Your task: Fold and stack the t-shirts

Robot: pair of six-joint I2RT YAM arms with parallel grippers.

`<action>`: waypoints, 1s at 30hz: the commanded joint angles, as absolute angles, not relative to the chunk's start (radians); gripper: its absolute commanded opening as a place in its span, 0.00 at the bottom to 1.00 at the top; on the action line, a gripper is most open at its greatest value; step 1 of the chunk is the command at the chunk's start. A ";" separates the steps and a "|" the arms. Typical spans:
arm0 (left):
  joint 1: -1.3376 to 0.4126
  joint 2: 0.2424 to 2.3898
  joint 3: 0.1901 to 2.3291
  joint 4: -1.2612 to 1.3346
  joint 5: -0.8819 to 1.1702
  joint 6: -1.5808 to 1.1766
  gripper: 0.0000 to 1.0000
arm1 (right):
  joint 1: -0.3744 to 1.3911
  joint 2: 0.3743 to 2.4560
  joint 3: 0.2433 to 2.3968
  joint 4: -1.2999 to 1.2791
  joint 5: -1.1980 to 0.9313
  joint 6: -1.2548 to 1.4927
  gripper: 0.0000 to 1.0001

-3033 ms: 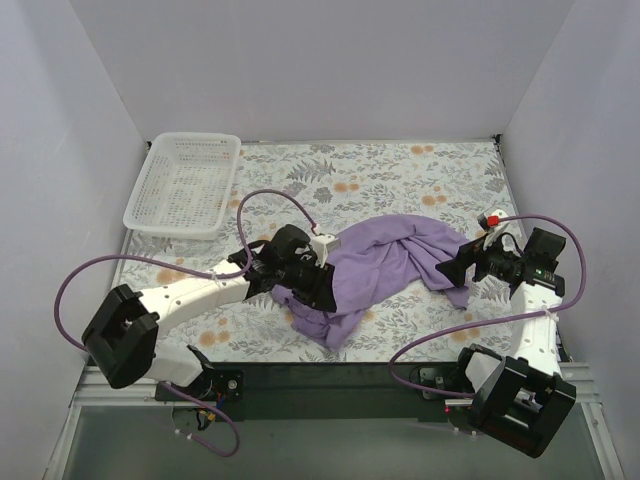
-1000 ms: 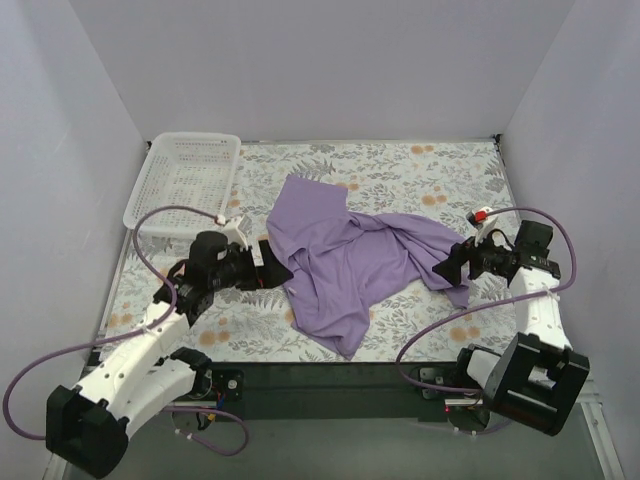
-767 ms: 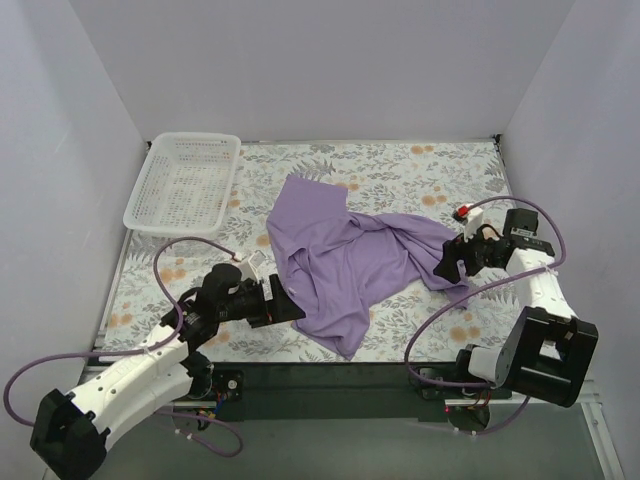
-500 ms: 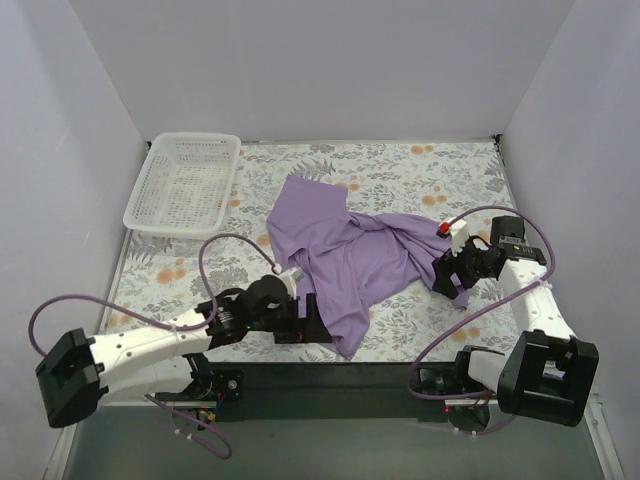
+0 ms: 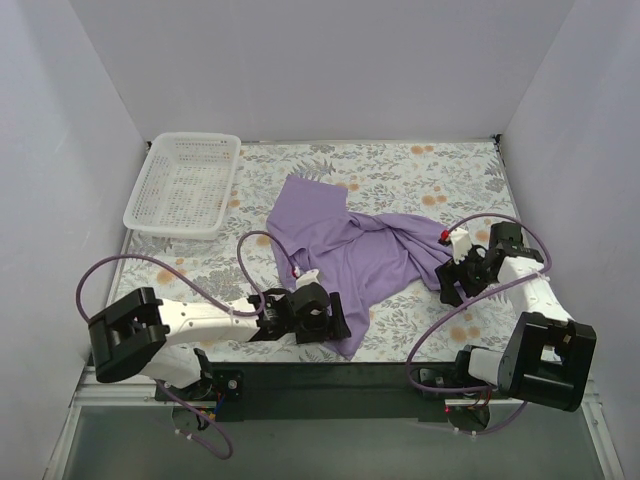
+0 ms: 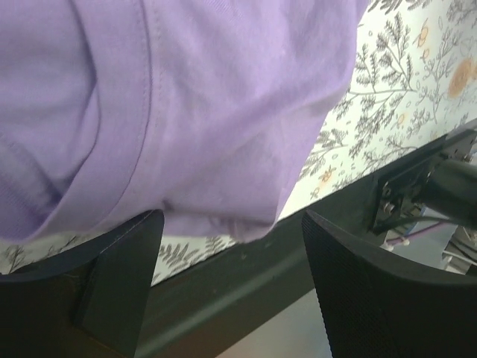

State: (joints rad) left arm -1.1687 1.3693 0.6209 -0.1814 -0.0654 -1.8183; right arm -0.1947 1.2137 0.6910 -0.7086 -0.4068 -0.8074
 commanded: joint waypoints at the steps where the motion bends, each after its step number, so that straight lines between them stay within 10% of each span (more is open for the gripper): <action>1: -1.174 1.422 0.669 -0.118 -0.109 -1.839 0.72 | -0.199 1.245 0.730 -0.667 -0.384 -0.769 0.86; 4: -1.175 1.477 0.684 -0.097 -0.104 -1.825 0.67 | -0.199 1.276 0.729 -0.635 -0.353 -0.752 0.84; 11: -1.174 1.470 0.704 -0.104 -0.113 -1.792 0.10 | -0.199 1.282 0.715 -0.513 -0.276 -0.726 0.82; 14: -1.174 1.373 0.690 -0.155 -0.167 -1.776 0.00 | -0.199 1.301 0.722 -0.468 -0.264 -0.713 0.77; 15: -1.172 1.341 0.686 -0.176 -0.187 -1.772 0.00 | -0.198 1.308 0.729 -0.463 -0.270 -0.712 0.72; 19: -1.118 1.133 0.658 -0.303 -0.244 -1.752 0.00 | -0.199 1.338 0.799 -0.469 -0.354 -0.658 0.02; 26: -0.875 0.927 0.604 -0.419 -0.200 -1.654 0.00 | -0.203 1.308 0.946 -0.192 -0.198 -0.252 0.01; 30: -0.775 0.925 0.632 -0.436 -0.187 -1.563 0.00 | -0.202 1.403 1.029 -0.181 -0.121 -0.187 0.58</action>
State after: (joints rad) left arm -0.8318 0.9295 0.6182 -0.3790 -0.1852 -1.6588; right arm -0.1970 1.3514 0.9543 -0.2790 -0.2081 -0.3237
